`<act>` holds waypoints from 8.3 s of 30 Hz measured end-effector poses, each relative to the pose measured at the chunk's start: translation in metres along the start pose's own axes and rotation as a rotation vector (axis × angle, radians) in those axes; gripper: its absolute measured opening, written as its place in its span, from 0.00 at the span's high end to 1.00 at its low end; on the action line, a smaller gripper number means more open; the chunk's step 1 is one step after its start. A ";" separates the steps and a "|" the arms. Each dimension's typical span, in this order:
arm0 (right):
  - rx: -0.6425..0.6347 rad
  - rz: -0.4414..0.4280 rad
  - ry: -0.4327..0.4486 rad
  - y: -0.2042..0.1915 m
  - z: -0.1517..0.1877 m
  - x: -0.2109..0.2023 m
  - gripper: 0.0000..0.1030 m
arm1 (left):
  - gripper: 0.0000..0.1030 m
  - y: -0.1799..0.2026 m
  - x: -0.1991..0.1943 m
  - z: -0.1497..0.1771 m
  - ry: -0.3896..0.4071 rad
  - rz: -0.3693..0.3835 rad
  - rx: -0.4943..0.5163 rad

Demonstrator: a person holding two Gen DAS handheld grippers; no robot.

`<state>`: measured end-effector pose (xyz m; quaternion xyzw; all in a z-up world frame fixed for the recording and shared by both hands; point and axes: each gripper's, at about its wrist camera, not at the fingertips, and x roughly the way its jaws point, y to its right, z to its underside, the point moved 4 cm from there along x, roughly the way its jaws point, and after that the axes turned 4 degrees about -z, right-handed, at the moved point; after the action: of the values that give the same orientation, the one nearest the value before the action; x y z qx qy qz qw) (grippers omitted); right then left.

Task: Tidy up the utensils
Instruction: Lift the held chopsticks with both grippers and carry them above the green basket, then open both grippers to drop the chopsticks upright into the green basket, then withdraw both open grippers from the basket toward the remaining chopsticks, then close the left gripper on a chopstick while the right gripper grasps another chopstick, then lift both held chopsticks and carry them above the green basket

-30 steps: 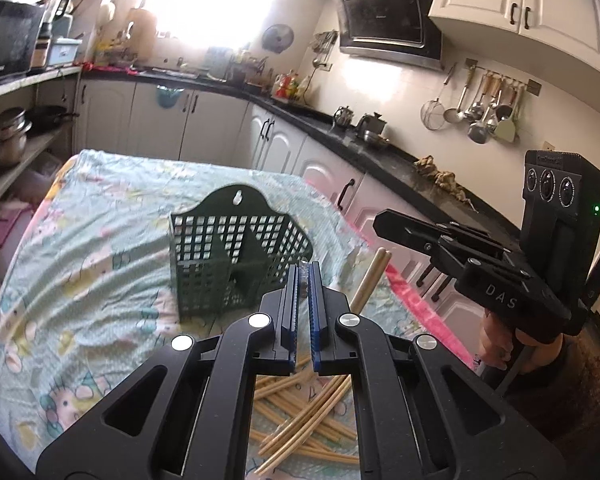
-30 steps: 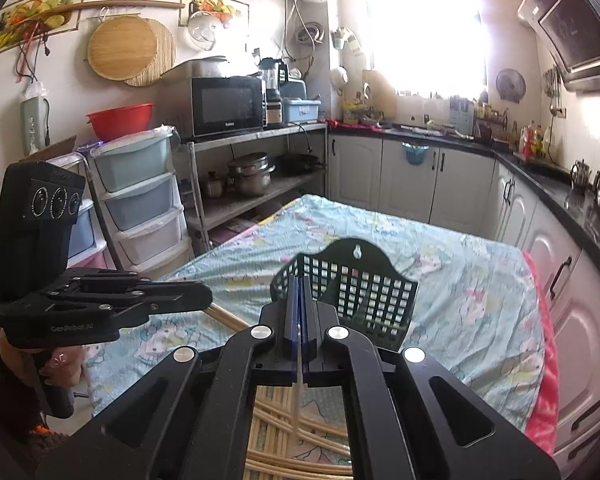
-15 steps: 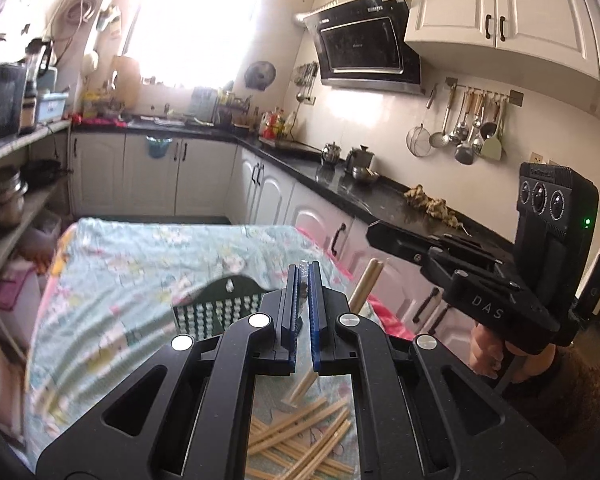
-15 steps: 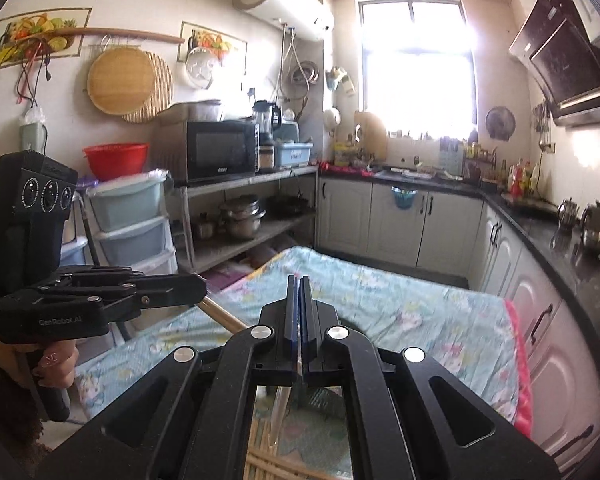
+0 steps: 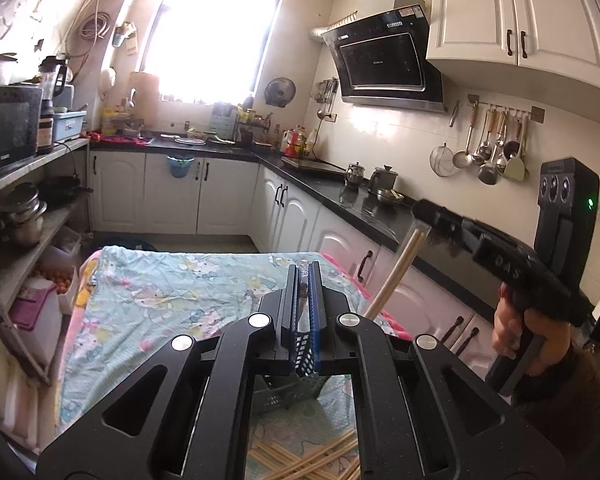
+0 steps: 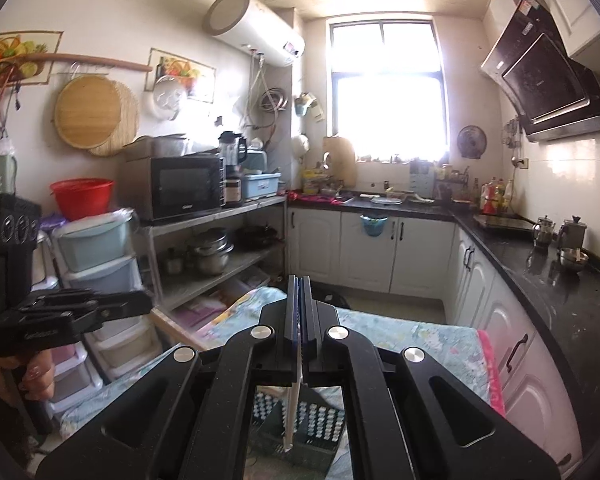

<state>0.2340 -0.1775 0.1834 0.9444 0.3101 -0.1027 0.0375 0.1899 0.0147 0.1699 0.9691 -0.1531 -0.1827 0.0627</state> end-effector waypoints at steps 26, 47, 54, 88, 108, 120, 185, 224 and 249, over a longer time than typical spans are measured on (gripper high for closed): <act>0.078 0.025 -0.101 0.033 0.048 0.075 0.99 | 0.98 -0.013 0.066 0.051 -0.140 -0.007 -0.021; 0.077 0.027 -0.184 0.027 0.094 0.101 0.90 | 0.97 -0.020 0.095 0.085 -0.176 -0.020 -0.060; 0.056 0.052 -0.174 0.028 0.099 0.094 0.58 | 0.68 -0.026 0.089 0.085 -0.148 -0.037 -0.087; 0.011 0.084 -0.091 0.004 0.113 0.019 0.19 | 0.10 -0.038 0.006 0.092 0.010 -0.140 -0.137; -0.006 0.073 -0.167 -0.025 0.158 -0.003 0.18 | 0.10 -0.045 -0.016 0.135 -0.037 -0.172 -0.149; 0.014 0.082 -0.235 -0.025 0.185 -0.012 0.18 | 0.10 -0.045 -0.011 0.166 -0.107 -0.175 -0.144; 0.361 0.083 -0.619 0.046 0.345 0.000 0.96 | 0.57 -0.064 0.080 0.287 -0.496 0.028 -0.367; 0.061 0.022 -0.385 -0.018 0.228 -0.015 0.98 | 1.00 -0.029 0.039 0.170 -0.244 0.074 -0.228; -0.046 -0.070 -0.199 -0.065 0.127 -0.018 0.99 | 1.00 0.000 0.004 0.094 -0.088 0.102 -0.114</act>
<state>0.1594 -0.1532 0.0626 0.9170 0.3398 -0.1901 0.0864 0.1585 0.0070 0.0817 0.9460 -0.1943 -0.2299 0.1200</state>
